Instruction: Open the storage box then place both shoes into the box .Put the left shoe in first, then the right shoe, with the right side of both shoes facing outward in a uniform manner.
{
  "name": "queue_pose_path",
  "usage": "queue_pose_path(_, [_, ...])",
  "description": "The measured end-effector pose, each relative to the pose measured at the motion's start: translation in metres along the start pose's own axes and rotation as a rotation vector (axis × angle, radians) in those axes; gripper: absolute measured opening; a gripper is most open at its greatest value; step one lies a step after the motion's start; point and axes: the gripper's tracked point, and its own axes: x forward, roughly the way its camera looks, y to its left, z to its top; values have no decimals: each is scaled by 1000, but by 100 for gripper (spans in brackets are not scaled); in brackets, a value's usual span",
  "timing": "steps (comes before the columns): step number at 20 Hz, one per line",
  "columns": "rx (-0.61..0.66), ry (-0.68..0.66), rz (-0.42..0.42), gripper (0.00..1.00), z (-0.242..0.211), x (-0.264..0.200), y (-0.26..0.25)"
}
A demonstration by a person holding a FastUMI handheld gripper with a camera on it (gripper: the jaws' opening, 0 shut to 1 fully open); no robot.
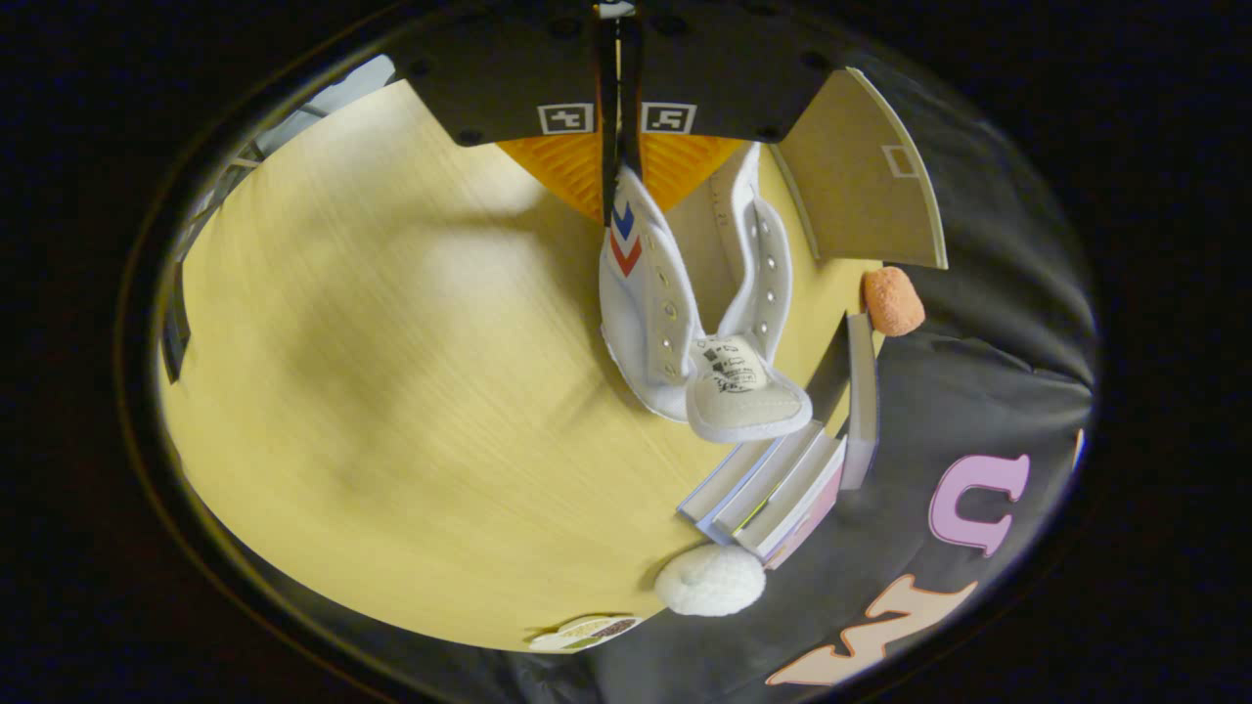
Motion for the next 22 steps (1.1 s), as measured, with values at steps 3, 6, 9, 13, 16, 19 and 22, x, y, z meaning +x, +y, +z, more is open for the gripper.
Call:
queue_pose_path(3, [-26,32,78,4,-17,-16,37])
queue_pose_path(6, [-61,44,169,4,-28,-37,86])
queue_pose_path(9, [-91,50,260,4,-40,-59,141])
queue_pose_path(13, [-129,63,375,3,-63,-85,212])
queue_pose_path(16, [-191,84,412,3,-88,-89,254])
queue_pose_path(19, [-231,113,408,4,-119,-75,285])
queue_pose_path(22, [-266,114,346,3,-142,-51,292])
